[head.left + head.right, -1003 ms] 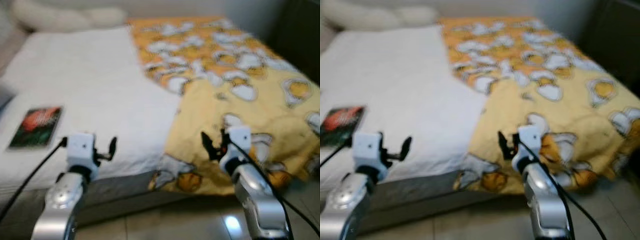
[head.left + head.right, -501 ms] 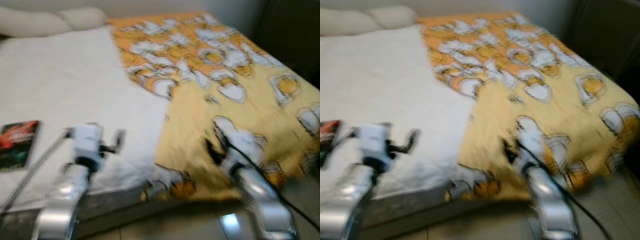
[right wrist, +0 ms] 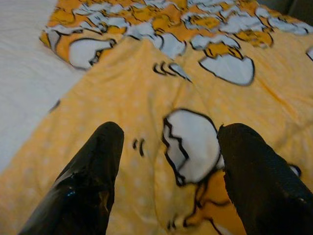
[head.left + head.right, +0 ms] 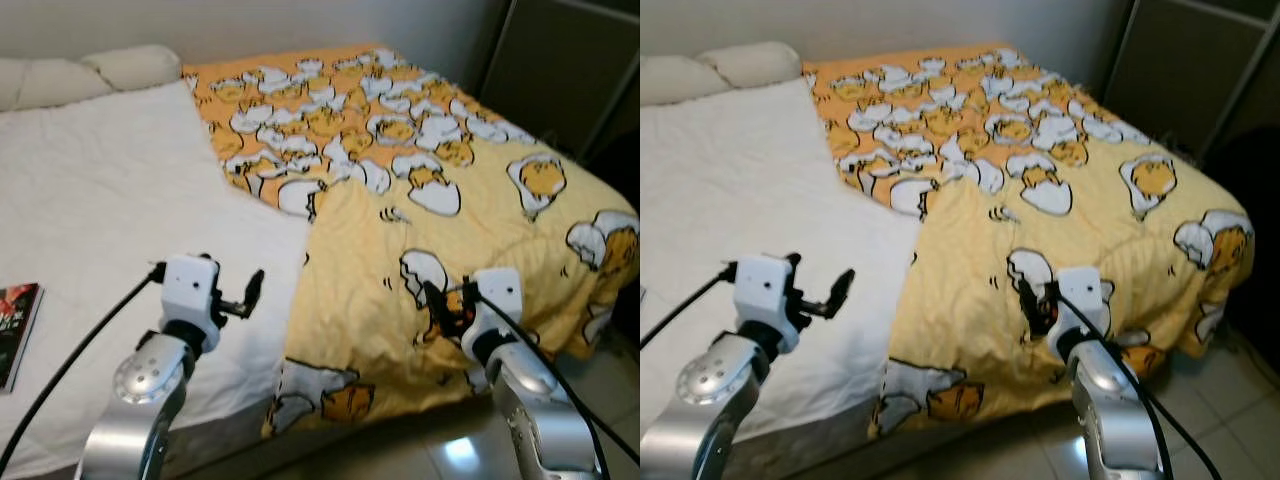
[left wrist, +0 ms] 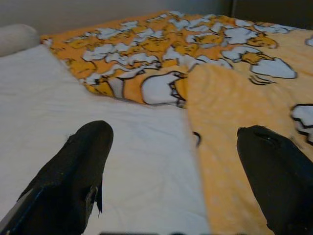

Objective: Clean up the room

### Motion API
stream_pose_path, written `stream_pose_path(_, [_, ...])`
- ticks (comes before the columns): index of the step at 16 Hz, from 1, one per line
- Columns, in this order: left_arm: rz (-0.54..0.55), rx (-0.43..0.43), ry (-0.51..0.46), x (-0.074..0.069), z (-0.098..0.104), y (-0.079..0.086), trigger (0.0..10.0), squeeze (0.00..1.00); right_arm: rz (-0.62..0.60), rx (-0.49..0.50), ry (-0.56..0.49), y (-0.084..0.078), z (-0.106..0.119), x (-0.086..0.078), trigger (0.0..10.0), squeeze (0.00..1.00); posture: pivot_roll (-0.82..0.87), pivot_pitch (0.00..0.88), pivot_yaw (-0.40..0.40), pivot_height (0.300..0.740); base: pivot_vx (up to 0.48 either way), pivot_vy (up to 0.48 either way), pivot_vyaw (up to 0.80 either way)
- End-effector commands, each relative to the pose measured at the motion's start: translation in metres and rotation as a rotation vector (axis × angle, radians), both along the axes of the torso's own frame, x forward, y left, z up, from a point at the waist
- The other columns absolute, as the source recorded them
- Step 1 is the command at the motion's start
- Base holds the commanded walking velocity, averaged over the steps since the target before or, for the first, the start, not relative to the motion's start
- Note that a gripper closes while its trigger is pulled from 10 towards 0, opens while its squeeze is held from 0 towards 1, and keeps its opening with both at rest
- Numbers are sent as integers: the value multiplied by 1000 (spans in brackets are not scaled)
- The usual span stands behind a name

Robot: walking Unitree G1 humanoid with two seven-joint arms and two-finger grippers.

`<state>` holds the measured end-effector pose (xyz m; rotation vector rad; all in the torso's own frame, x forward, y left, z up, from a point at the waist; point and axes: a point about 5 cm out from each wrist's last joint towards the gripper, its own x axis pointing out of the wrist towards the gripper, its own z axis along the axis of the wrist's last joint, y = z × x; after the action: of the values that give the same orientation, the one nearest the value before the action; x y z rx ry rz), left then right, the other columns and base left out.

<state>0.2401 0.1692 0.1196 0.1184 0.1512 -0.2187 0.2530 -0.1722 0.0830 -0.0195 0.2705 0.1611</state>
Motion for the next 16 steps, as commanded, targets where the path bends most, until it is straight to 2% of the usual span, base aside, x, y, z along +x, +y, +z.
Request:
stream_pose_path(1, [3, 14, -1, 0, 1, 5, 10000, 0, 29, 12, -20, 8, 4, 3, 10000, 0, -46, 0, -15, 740, 319, 0, 0])
stream_pose_path(4, [-37, 19, 12, -1, -2, 2, 10000, 0, 40, 7, -15, 7, 4, 3, 10000, 0, -46, 0, -13, 740, 319, 0, 0])
stream_pose_path(7, [-151, 0, 65, -1, -6, -8, 10000, 0, 69, -10, -5, 7, 3, 3, 10000, 0, -50, 0, -7, 740, 177, 0, 0])
stream_pose_path(9, [-260, 60, 123, 6, -16, -16, 10000, 0, 141, -31, 36, 3, 2, -1, 10000, 0, -67, 0, 3, 740, 0, 0, 0])
stream_pose_path(10, [-266, 59, 133, 7, -18, -17, 10000, 0, 155, -40, 45, 2, 1, -2, 10000, 0, -72, 0, 5, 740, 0, 0, 0])
stream_pose_path(11, [-314, 22, 190, 12, -23, -21, 10000, 1000, 209, -59, 75, -2, 0, -6, 10000, 0, -98, 0, 17, 740, 0, 0, 0])
stream_pose_path(12, [-366, 37, 253, 24, -35, -29, 10000, 1000, 307, -82, 129, -13, 1, -13, 10000, 0, -123, 0, 28, 740, 0, 0, 0])
stream_pose_path(16, [-351, -11, 353, 52, -57, -41, 10000, 1000, 453, -137, 191, -33, 7, -26, 10000, 0, -190, 0, 47, 740, 0, 0, 0])
